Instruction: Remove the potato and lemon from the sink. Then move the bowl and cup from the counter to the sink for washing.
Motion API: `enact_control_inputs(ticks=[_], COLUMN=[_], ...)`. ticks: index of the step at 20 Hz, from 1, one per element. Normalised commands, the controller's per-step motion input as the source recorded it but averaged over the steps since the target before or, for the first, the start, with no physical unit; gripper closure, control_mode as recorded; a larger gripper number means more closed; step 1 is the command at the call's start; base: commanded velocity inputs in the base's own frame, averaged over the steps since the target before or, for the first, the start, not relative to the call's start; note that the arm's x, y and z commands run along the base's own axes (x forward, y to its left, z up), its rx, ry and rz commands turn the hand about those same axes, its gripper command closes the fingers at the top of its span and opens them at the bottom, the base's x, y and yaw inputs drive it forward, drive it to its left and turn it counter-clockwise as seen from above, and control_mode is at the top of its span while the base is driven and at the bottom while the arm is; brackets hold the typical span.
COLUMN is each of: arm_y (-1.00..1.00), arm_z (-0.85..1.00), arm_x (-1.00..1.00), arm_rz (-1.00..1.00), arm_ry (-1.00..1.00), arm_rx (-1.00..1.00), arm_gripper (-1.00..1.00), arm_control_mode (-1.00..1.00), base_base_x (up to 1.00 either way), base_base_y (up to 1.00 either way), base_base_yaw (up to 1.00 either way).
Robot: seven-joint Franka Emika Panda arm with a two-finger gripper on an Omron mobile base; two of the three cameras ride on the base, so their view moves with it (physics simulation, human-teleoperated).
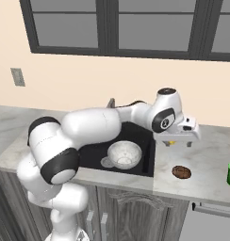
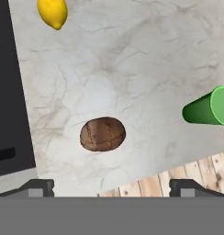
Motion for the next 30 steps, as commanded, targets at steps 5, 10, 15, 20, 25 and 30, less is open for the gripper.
enact_control_inputs(ticks=[5,10,15,20,25,30], arm_y=[-0.27,-0.23,-0.27,-0.28,-0.30,-0.27], arm_z=[0.00,0.00,-0.02,-0.02,-0.03,-0.07], arm_x=[0.01,0.02,0.09,0.10,0.07,0.00], arm_rz=[0.00,0.00,-0.02,-0.02,-0.01,-0.06], arm_ry=[0.00,0.01,0.03,0.03,0.00,0.00], arm_rx=[0.08,0.10,0.07,0.03,0.01,0.04], arm_gripper=[-1.00,-1.00,-1.00,-1.00,-1.00,-1.00], arm_control_mode=[-1.00,-1.00,-1.00,-1.00,-1.00,-1.00], base_base_x=[0.00,0.00,0.00,0.00,0.00,0.00], base_base_y=[0.00,0.00,0.00,0.00,0.00,0.00], base_base_yaw=[0.00,0.00,0.00,0.00,0.00,0.00])
